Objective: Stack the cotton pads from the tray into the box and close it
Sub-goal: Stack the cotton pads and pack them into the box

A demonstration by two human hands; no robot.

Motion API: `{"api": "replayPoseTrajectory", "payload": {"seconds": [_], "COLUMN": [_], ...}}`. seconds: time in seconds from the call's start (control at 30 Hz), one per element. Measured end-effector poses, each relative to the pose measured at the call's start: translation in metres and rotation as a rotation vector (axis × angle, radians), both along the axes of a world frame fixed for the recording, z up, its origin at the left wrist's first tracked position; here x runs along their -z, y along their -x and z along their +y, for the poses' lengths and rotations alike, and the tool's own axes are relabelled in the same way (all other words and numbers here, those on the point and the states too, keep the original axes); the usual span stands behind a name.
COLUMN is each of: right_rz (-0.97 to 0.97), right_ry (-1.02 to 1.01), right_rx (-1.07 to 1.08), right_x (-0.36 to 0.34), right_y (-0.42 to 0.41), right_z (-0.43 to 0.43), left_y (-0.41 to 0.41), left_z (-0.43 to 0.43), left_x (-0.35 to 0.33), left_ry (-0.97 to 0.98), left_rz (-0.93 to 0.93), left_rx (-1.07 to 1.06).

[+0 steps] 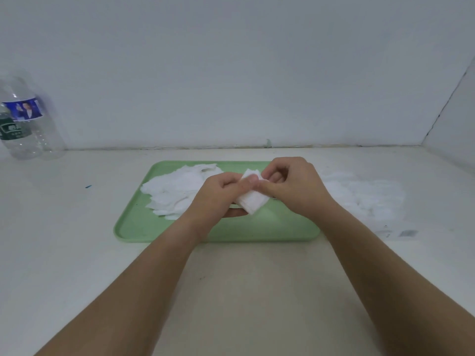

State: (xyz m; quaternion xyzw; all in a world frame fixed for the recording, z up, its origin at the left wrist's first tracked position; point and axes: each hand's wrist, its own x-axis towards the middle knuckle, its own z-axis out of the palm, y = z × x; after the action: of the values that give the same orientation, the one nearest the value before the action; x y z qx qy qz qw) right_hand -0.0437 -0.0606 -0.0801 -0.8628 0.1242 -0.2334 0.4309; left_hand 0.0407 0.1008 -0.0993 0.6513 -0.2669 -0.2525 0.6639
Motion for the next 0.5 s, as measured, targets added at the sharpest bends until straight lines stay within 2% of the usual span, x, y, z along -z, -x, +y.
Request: {"api": "replayPoseTrajectory", "payload": {"seconds": [0.07,0.17,0.23,0.33,0.5], "right_rz": [0.03,0.115,0.272,0.584,0.816], "right_ry": [0.025,0.098,0.307,0.59,0.704], "right_rx": [0.003,0.072,0.113,0.018,-0.067], "right_x": [-0.01,-0.028,-0.033,-0.032,-0.027], "right_y": [-0.006,-0.017,-0.028,-0.04,-0.051], "right_z": [0.0,-0.019,-0.04,-0.058,-0.057], "left_y": [0.0,-0.005,-0.009,-0.012,-0.01], "left_z": [-0.001,0.002,0.004,0.007,0.007], "left_x": [0.003,0.001,-0.002,-0.004,-0.004], "left_ry": [0.026,0.071,0.12,0.136,0.137], "left_rz": [-0.069,-0.061,-0.016,-0.011,-0.001], "left_rx": [-0.084,-0.18,-0.235,-0.278,-0.261]}}
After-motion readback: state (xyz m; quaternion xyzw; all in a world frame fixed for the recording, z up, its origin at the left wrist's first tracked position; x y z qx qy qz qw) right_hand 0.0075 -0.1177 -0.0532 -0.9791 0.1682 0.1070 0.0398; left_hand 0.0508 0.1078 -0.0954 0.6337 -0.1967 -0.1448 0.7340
